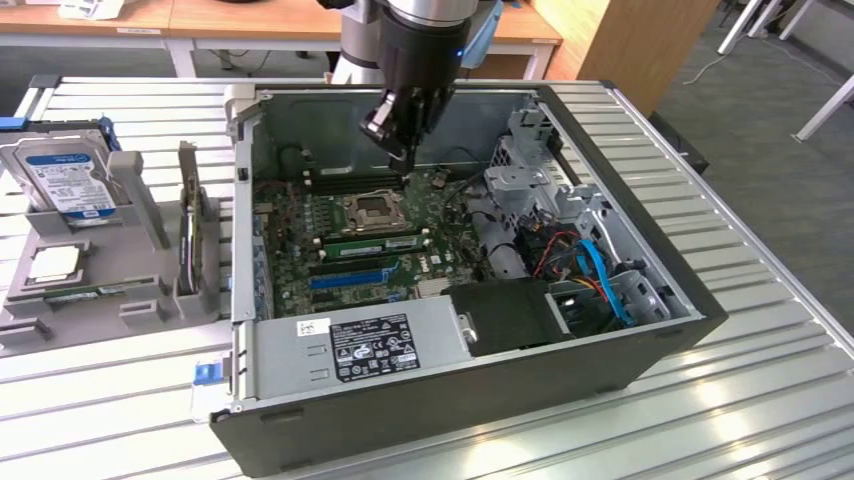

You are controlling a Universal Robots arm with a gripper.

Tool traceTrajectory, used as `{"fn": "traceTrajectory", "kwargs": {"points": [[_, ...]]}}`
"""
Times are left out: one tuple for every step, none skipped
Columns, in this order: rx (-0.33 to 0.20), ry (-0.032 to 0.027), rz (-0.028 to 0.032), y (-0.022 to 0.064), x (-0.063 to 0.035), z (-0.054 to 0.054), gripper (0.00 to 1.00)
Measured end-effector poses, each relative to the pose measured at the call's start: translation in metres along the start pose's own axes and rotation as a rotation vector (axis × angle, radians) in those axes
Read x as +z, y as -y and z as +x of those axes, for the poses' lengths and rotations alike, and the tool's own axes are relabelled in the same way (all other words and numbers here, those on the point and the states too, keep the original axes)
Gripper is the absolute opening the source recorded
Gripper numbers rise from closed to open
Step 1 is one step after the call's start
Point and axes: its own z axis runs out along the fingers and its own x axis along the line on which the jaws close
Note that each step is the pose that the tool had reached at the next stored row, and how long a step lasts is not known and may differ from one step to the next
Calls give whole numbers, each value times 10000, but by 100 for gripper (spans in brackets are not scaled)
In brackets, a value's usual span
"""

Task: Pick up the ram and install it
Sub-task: 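Press down the ram until it locks into place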

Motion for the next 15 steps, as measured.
{"fn": "traceTrajectory", "kwargs": {"points": [[149,5,5,0,0,0,10],[293,10,9,0,0,0,10],[442,15,13,0,0,0,10],[587,21,17,0,0,0,10],[737,27,22,0,0,0,10],[882,32,26,0,0,0,10],[1027,37,30,0,0,0,10],[1186,43,34,0,0,0,10],[1331,48,38,0,1,0,10],[1477,53,43,0,1,0,10],[1622,59,47,0,1,0,10],[2293,83,66,0,1,0,10],[3041,110,88,0,2,0,10],[3727,135,108,0,2,0,10],[4086,149,117,0,3,0,10]]}}
